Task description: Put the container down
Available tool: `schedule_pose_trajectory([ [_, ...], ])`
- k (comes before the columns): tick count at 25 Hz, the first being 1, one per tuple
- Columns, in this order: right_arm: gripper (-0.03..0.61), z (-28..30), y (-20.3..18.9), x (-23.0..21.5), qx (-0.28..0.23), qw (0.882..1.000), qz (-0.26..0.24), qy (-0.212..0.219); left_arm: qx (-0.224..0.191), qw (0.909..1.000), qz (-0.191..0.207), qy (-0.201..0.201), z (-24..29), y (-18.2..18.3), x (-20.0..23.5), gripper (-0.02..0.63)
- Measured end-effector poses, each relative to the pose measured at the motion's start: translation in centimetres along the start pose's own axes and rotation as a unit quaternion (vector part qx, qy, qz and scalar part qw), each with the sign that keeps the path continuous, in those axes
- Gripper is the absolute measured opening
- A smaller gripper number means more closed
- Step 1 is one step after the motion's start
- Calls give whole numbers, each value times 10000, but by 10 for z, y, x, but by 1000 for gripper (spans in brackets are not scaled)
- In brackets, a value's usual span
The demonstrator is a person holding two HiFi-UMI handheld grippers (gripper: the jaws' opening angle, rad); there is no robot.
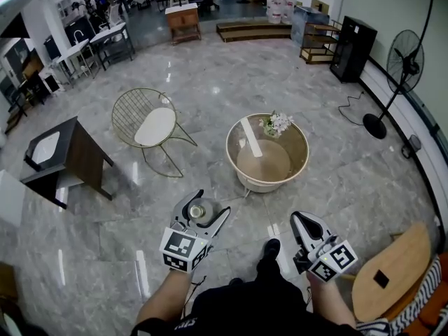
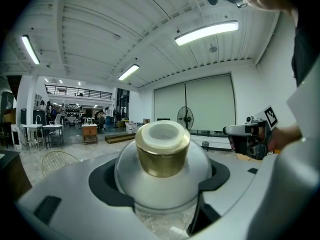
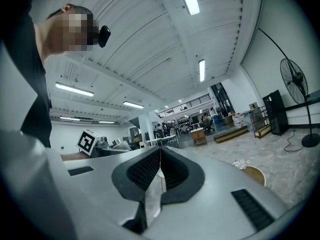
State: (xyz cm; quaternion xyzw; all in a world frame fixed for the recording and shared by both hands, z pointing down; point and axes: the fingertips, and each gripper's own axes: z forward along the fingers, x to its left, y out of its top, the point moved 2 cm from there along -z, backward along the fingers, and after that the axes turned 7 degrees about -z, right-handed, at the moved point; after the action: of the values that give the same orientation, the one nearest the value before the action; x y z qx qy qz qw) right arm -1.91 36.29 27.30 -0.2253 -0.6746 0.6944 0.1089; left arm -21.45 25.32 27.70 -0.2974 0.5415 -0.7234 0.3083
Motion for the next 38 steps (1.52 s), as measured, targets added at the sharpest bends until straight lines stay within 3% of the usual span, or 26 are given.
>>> schedule_pose_trajectory([
  [6, 17, 30, -2, -79, 44, 10000, 77, 22, 66, 10000, -45, 32, 79, 8, 12, 344],
  [14, 17, 69, 10, -198, 122, 9994, 220, 225, 69, 9996, -132, 222, 195, 43, 22, 344],
  [19, 17, 83, 25, -248, 92, 9989, 244, 387, 74, 9992, -100, 375, 241, 65, 25, 344],
  [30, 17, 113, 30, -285, 106, 9973, 215, 698, 85, 9984, -167, 542, 279, 71, 33, 344],
  [38, 17, 172, 35, -279, 225, 9967, 56, 780, -48, 9981, -114, 597, 283, 79, 87, 344],
])
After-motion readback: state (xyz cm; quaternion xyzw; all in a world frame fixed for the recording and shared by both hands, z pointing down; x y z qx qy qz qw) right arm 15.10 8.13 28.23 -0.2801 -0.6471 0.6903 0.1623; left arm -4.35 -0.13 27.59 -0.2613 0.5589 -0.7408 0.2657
